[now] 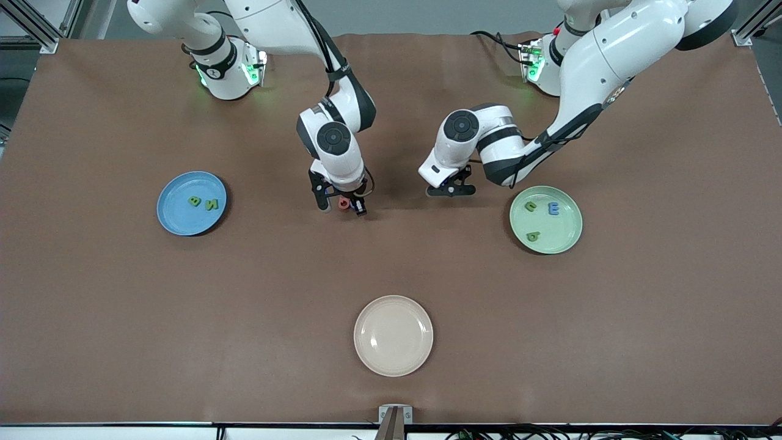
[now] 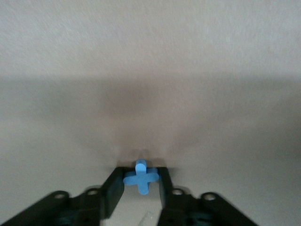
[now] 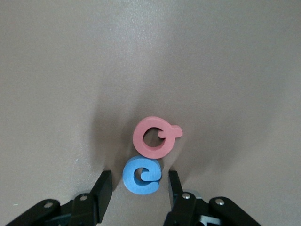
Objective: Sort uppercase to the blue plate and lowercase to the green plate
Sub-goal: 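Place the plus on the green plate while the right gripper grasps e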
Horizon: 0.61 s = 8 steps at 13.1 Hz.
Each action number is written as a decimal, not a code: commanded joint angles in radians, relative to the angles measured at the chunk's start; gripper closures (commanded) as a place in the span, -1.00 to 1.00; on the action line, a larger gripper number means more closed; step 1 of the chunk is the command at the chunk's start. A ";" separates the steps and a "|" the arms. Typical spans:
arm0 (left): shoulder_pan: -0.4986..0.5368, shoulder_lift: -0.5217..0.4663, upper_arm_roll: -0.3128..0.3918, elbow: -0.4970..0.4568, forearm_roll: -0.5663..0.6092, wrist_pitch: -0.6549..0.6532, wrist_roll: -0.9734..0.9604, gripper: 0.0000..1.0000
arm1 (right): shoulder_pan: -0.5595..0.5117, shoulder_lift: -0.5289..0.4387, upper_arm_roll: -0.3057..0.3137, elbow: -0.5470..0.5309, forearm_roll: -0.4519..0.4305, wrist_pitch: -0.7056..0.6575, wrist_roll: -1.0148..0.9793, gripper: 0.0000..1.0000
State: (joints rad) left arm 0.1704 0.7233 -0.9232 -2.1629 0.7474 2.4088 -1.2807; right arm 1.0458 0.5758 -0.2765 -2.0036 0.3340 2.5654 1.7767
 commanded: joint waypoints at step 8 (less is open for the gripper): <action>0.549 -0.059 -0.299 -0.015 -0.003 -0.227 0.371 0.83 | 0.014 0.013 -0.015 -0.001 -0.090 -0.036 -0.003 -0.15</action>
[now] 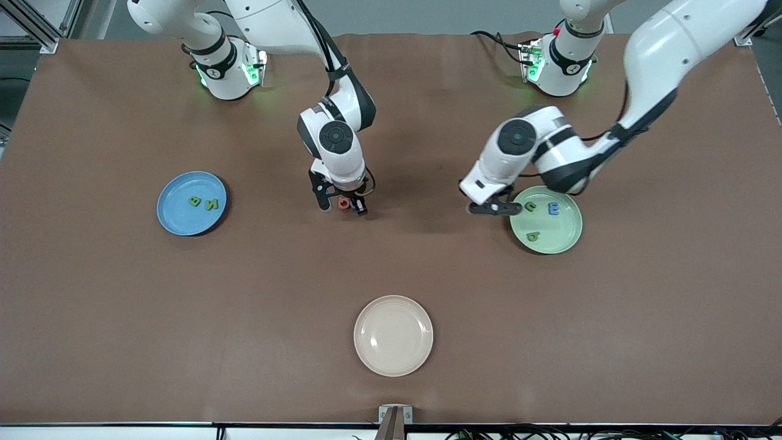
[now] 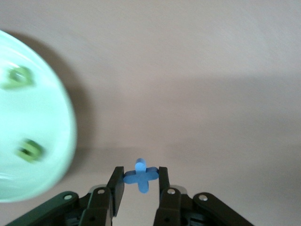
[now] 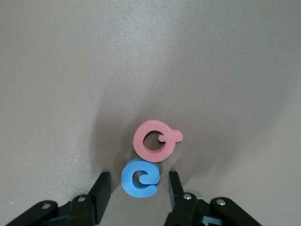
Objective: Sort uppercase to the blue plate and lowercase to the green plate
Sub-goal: 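Place the plus on the green plate while the right gripper grasps e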
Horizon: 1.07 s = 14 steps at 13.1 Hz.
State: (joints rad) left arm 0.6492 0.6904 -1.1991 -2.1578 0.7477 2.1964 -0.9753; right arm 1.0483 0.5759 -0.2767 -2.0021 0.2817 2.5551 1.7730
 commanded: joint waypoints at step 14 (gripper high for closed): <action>0.202 0.023 0.176 -0.020 0.209 0.129 0.282 0.79 | -0.004 -0.008 -0.035 -0.001 -0.113 -0.110 -0.030 0.99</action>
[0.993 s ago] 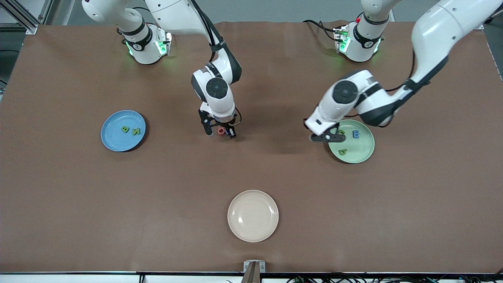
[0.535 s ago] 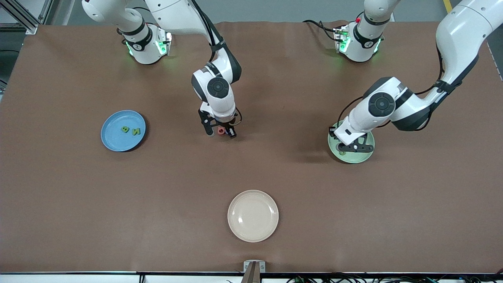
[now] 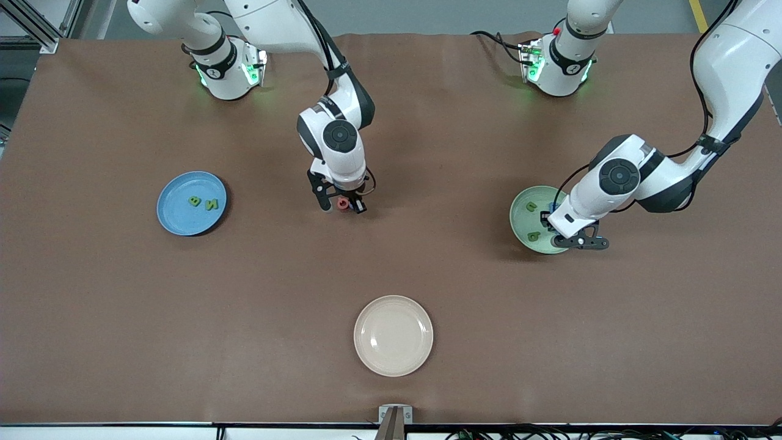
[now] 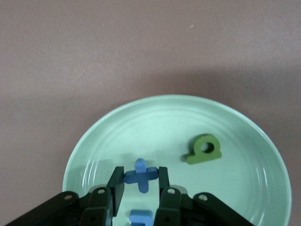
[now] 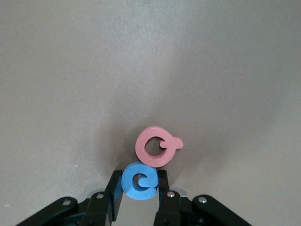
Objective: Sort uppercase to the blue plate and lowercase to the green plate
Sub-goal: 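Place the blue e on the blue plate while the left gripper withdraws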
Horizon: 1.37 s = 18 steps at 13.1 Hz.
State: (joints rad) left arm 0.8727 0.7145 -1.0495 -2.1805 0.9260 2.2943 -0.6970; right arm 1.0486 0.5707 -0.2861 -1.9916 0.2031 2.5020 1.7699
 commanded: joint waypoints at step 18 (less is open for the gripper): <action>-0.020 -0.009 0.029 0.041 0.020 0.036 -0.010 -0.99 | -0.036 -0.497 -0.589 -0.421 -0.194 -0.232 -0.999 0.99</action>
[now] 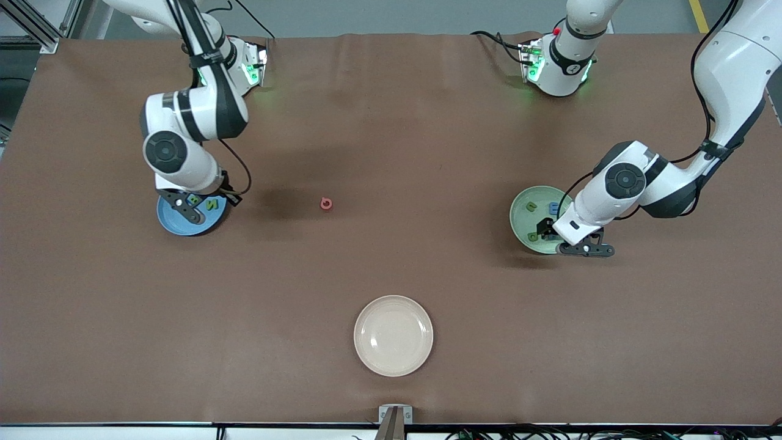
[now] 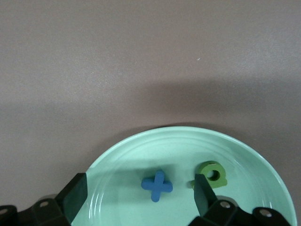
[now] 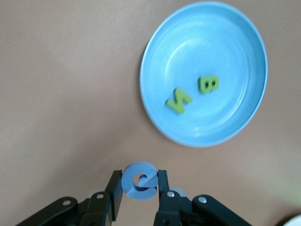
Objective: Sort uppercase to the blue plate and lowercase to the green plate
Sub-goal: 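Place the blue e on the blue plate while the left gripper withdraws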
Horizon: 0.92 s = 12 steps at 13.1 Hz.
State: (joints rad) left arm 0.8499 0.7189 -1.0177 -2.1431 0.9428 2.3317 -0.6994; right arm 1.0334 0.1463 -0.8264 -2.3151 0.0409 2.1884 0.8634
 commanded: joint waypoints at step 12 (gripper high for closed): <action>-0.002 -0.479 0.082 -0.060 -0.804 -0.011 0.697 -0.99 | -0.154 -0.068 -0.071 -0.351 -0.019 0.416 -0.348 0.96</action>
State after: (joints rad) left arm 0.8519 0.3814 -0.9679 -2.1473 0.2443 2.3240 -0.0985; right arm 0.8860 0.1268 -0.8996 -2.6390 0.0354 2.5945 0.5176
